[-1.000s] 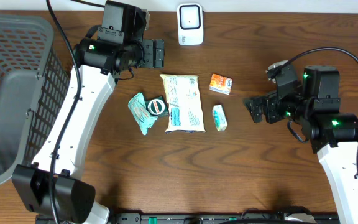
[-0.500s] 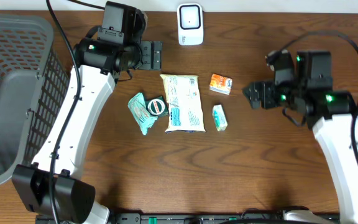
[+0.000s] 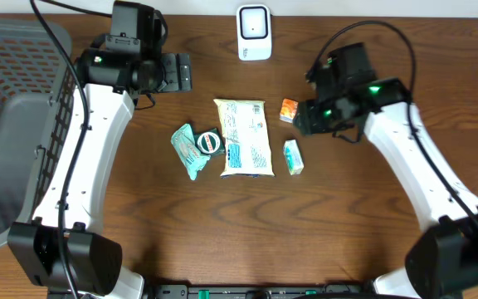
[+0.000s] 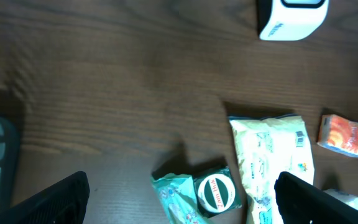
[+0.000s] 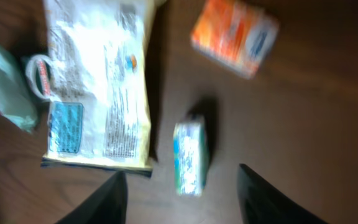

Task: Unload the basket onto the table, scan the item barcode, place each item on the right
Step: 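Grasp the small white-green box with the right gripper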

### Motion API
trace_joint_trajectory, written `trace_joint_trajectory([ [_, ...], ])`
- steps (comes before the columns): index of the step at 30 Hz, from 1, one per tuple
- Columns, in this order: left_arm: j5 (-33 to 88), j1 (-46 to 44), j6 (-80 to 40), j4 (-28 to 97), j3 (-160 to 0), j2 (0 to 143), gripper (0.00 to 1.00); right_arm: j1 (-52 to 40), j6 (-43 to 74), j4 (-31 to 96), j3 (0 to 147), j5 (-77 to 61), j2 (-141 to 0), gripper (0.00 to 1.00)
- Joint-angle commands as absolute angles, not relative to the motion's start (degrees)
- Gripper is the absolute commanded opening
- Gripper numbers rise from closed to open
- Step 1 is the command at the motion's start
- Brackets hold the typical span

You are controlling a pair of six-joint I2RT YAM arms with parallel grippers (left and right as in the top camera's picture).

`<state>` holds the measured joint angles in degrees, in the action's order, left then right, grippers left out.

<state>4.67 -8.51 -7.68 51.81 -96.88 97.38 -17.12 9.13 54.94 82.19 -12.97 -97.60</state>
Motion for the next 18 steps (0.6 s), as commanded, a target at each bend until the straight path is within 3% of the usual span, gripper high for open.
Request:
trace_joint_trajectory([
  [1, 4.0, -8.4, -8.2, 52.3, -97.4, 96.9, 0.94, -20.3, 14.9, 57.1, 83.1, -10.0, -100.7, 0.47],
  [10, 4.0, -8.4, -8.2, 52.5, -97.4, 96.9, 0.94, -25.5, 19.0, 61.1, 83.1, -2.6, -109.0, 0.46],
  [18, 4.0, -8.4, -8.2, 52.6, -97.4, 96.9, 0.94, -25.5, 20.3, 61.1, 83.2, 0.5, -109.5, 0.51],
])
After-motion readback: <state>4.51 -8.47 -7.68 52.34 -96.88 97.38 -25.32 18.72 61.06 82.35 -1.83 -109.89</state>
